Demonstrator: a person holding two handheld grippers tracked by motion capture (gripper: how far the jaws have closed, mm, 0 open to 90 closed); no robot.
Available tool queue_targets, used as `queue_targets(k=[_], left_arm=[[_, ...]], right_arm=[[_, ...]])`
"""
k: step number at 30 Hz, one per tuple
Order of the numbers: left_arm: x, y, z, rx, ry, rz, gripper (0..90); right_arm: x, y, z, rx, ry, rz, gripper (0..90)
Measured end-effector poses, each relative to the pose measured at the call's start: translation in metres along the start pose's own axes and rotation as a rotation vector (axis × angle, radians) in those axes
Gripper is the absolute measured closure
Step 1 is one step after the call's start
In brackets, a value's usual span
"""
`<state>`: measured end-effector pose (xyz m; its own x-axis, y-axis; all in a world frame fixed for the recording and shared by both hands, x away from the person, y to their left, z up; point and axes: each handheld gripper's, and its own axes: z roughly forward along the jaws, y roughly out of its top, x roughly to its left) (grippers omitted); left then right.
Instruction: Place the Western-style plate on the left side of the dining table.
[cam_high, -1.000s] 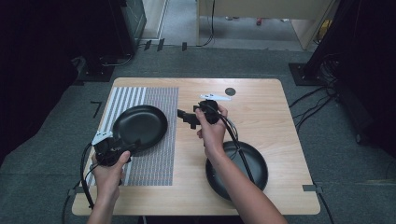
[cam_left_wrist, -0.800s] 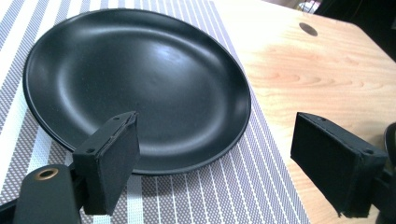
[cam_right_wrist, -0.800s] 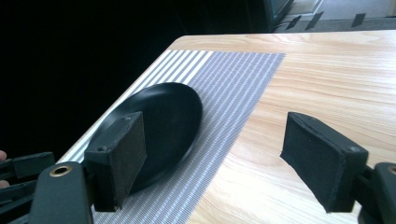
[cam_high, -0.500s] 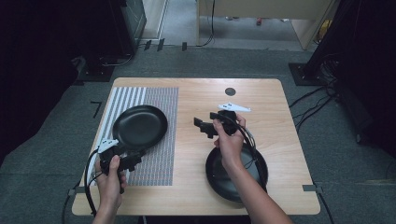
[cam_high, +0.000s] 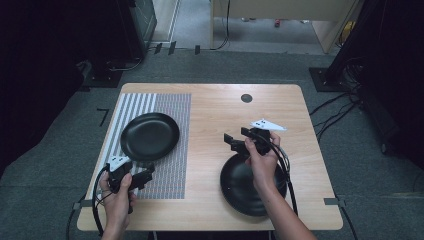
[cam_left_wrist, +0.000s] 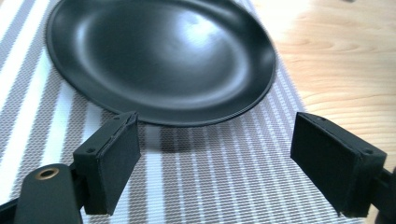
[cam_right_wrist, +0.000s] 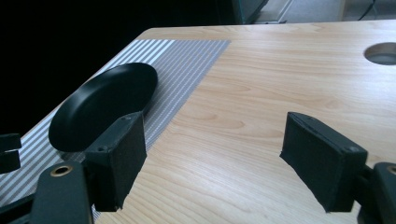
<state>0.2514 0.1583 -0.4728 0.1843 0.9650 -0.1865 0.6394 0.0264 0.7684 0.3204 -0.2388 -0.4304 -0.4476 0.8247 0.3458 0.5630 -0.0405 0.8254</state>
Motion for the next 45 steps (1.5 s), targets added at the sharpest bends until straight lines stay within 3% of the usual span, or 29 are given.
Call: queue_targets(k=[12, 23, 31, 45], left_arm=[[0.006, -0.016, 0.003, 0.006, 0.091, 0.103, 15.1], [0.012, -0.029, 0.000, 0.020, 0.121, 0.122, 13.9], [0.028, -0.042, -0.010, 0.027, 0.155, 0.129, 13.9], [0.039, -0.053, -0.017, 0.040, 0.186, 0.151, 13.7]], right_arm=[[-0.028, -0.021, -0.031, -0.026, -0.061, 0.019, 21.4], [-0.058, -0.040, -0.064, -0.055, -0.147, 0.040, 21.8], [-0.084, -0.058, -0.093, -0.058, -0.224, 0.069, 21.9], [-0.119, -0.087, -0.127, -0.033, -0.336, 0.106, 22.0]])
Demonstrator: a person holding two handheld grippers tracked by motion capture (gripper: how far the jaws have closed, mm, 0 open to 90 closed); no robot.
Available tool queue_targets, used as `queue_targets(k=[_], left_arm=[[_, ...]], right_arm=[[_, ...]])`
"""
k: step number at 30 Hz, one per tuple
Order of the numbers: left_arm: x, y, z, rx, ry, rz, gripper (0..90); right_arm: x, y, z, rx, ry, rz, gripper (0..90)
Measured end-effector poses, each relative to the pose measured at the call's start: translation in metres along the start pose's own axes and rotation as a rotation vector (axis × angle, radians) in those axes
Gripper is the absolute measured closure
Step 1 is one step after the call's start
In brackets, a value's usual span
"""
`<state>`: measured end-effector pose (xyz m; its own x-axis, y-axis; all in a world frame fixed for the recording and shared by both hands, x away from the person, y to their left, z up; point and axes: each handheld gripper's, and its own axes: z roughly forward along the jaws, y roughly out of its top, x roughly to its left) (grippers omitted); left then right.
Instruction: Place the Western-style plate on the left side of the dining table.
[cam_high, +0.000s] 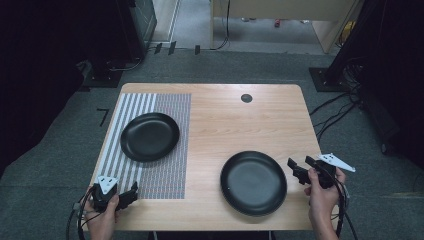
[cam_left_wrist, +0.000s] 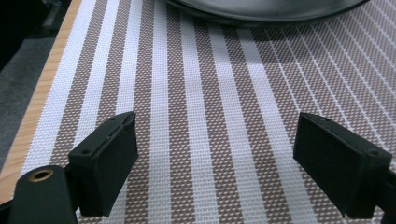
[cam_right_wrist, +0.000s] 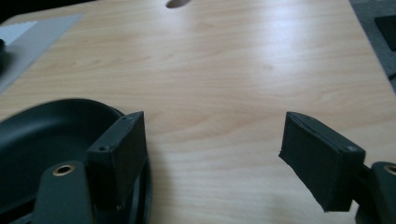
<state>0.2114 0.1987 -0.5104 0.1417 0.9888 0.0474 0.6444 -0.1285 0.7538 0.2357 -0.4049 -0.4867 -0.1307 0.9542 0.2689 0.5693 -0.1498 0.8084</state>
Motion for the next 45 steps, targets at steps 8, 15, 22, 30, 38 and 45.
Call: queue_targets(k=[8, 15, 22, 30, 38, 45], left_arm=[[0.005, -0.004, -0.002, 0.005, 0.023, 0.017, 13.7], [0.009, -0.007, -0.003, 0.010, 0.028, 0.020, 13.7], [0.011, -0.010, -0.002, 0.021, 0.029, 0.022, 13.5], [0.013, -0.011, -0.001, 0.017, 0.008, -0.004, 13.5], [0.017, -0.013, 0.000, 0.013, -0.017, -0.032, 13.0], [0.018, -0.014, 0.001, 0.005, -0.025, -0.034, 12.6]], right_arm=[[-0.025, -0.018, -0.014, 0.030, -0.044, 0.021, 21.9], [-0.040, -0.029, -0.024, 0.054, -0.093, 0.021, 21.8], [-0.041, -0.040, -0.023, 0.101, -0.126, -0.003, 21.2], [-0.035, -0.045, -0.018, 0.124, -0.169, -0.058, 20.3], [-0.026, -0.047, -0.012, 0.155, -0.216, -0.140, 15.6], [-0.026, -0.047, -0.012, 0.157, -0.213, -0.143, 14.7]])
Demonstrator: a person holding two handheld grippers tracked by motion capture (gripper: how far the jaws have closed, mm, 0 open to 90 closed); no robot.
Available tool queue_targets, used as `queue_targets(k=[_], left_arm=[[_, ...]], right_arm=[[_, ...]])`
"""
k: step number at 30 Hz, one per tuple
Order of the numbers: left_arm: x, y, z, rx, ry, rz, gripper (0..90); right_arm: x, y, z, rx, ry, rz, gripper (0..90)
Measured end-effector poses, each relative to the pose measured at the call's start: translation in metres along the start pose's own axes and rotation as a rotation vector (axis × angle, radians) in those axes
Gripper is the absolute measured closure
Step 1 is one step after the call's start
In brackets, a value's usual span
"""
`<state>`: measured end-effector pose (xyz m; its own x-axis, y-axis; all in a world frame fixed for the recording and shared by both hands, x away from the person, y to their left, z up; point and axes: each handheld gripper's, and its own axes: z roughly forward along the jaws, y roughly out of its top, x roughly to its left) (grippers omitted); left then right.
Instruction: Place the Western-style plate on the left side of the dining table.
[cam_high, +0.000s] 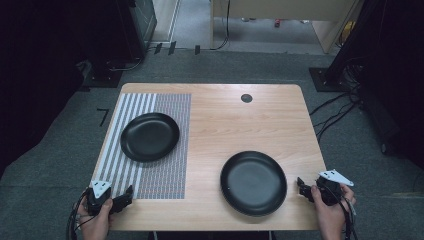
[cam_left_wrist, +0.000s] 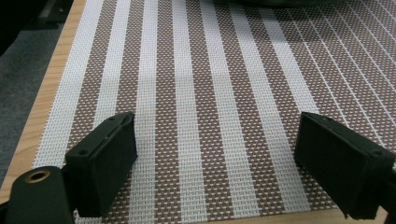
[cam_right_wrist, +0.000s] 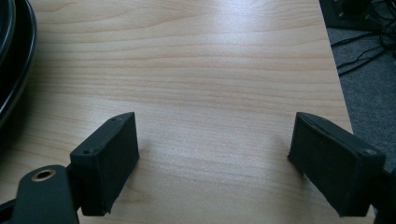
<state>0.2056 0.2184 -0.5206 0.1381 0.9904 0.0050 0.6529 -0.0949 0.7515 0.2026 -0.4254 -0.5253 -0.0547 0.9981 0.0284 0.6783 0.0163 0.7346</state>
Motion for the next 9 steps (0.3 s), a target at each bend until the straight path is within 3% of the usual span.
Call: queue_targets(k=[9], left_arm=[[0.0006, -0.0003, 0.0002, -0.003, -0.003, 0.001, 12.4]], right_arm=[[0.0000, 0.0000, 0.0000, 0.001, 0.000, 0.000, 14.6]])
